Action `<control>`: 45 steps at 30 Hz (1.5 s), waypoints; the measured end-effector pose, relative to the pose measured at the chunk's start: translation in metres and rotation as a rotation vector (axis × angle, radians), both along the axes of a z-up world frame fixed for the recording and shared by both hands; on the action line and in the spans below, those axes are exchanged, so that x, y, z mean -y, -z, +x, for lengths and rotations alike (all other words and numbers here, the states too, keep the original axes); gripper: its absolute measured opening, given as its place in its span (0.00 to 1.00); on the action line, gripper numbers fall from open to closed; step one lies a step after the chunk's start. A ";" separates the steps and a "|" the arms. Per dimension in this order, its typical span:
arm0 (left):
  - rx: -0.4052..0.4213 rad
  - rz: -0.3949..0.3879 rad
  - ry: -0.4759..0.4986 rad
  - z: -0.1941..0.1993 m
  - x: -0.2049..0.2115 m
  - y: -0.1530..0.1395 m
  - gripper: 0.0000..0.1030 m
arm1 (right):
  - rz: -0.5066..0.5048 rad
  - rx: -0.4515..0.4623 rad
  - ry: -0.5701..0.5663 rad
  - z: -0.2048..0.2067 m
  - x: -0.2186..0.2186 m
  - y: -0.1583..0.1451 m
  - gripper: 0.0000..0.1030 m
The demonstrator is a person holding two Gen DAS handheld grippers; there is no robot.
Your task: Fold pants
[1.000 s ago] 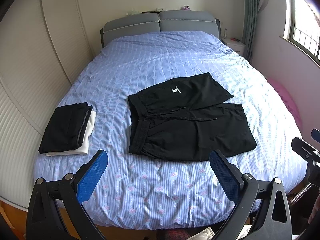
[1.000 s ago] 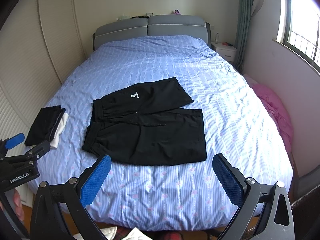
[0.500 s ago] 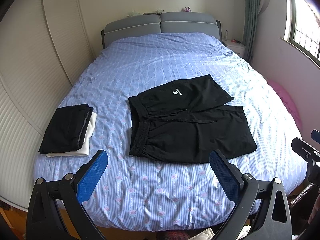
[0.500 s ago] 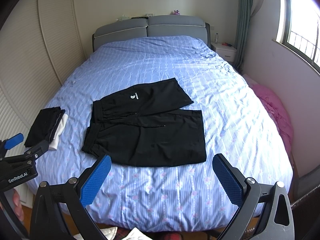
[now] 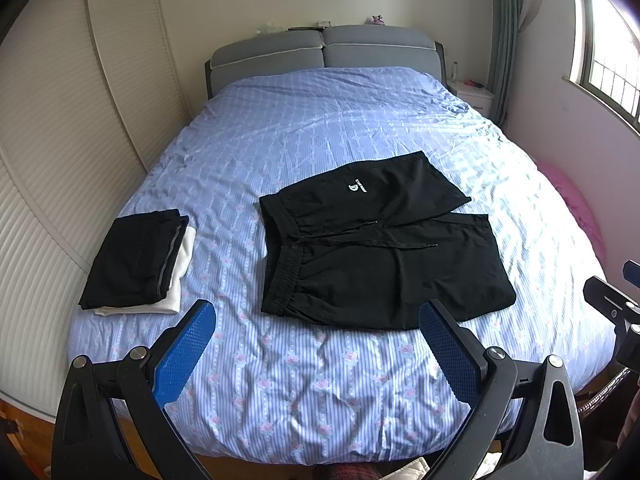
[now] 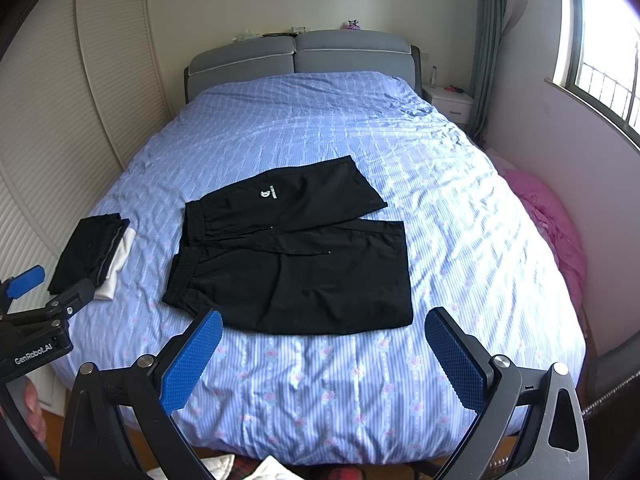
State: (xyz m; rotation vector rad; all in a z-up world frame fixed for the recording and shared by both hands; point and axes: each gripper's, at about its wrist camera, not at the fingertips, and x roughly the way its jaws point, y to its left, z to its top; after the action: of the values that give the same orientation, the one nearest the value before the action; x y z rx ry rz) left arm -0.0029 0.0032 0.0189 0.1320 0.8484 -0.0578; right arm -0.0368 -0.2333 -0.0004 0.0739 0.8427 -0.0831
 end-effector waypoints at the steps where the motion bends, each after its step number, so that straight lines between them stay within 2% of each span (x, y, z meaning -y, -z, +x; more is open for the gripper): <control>1: 0.000 0.000 0.000 0.001 -0.001 0.000 1.00 | 0.001 -0.002 0.001 0.001 0.000 0.000 0.99; 20: -0.016 0.007 -0.012 0.015 0.001 0.005 1.00 | 0.007 -0.043 0.005 0.016 0.004 0.010 0.99; 31: -0.045 0.037 -0.039 0.033 -0.001 0.027 1.00 | 0.003 -0.104 -0.018 0.037 0.000 0.031 0.99; 35: -0.051 0.046 -0.043 0.046 -0.005 0.043 1.00 | 0.000 -0.126 -0.024 0.050 -0.001 0.047 0.99; 38: -0.083 0.046 -0.042 0.058 -0.010 0.064 1.00 | 0.018 -0.155 -0.019 0.061 -0.001 0.071 0.99; 43: -0.148 0.043 -0.069 0.083 -0.018 0.114 1.00 | 0.088 -0.202 0.024 0.079 0.008 0.122 0.99; 45: -0.177 0.052 -0.088 0.095 -0.021 0.139 1.00 | 0.115 -0.228 0.047 0.088 0.013 0.144 0.95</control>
State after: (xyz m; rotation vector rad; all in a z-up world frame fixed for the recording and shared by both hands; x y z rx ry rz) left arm 0.0920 0.0238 -0.1200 0.1395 1.0319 0.0352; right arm 0.0511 -0.2459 -0.1445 0.1952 1.0738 -0.0885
